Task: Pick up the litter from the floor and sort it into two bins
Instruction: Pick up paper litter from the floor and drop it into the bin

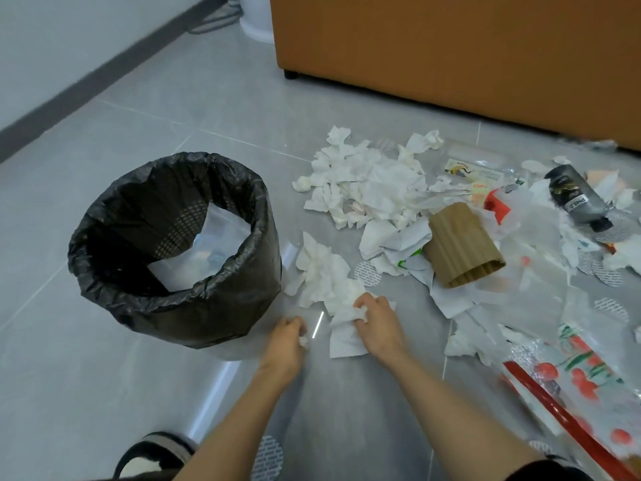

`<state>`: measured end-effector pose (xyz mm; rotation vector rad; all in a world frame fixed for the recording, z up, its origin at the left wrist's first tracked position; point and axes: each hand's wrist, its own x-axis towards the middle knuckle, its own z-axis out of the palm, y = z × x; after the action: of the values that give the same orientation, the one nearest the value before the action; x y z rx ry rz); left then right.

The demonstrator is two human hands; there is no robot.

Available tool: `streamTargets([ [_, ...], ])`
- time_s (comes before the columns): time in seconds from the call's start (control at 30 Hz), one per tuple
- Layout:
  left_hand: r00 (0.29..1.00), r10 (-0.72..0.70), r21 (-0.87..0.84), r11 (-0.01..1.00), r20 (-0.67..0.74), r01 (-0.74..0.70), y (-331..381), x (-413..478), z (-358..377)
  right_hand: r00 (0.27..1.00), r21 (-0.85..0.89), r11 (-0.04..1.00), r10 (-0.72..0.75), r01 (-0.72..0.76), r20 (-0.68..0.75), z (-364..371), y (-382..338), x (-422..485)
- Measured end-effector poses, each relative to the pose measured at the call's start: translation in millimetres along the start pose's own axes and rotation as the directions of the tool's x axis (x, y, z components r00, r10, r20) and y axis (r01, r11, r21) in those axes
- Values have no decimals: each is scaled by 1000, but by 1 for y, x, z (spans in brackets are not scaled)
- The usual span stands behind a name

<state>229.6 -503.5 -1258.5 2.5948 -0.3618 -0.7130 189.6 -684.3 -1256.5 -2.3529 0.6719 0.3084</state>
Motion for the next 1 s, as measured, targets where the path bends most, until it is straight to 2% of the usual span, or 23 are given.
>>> streamTargets([
  [0.13,999,32,-24,999,9,-32,17,16,-16,996,211,975,75,-61,-57,-14,-9,8],
  [0.4,976,212,-103,971,-54,-217,98,27,-71,969,383,924,114,-23,-218,-95,-35,20],
  [0.53,960,216,-189,950,-177,-249,135,17,-109,943,603,797,169,40,-286,-144,-58,15],
  [0.63,924,234,-217,927,-301,-306,145,0,-145,948,720,685,140,115,-285,-172,-80,0],
  [0.8,856,147,-254,918,-496,-305,125,-31,-193,952,656,714,-47,243,-301,-188,-122,-32],
  [1.0,804,24,-256,942,-594,-218,74,-59,-221,938,544,765,-250,345,-242,-173,-181,-60],
])
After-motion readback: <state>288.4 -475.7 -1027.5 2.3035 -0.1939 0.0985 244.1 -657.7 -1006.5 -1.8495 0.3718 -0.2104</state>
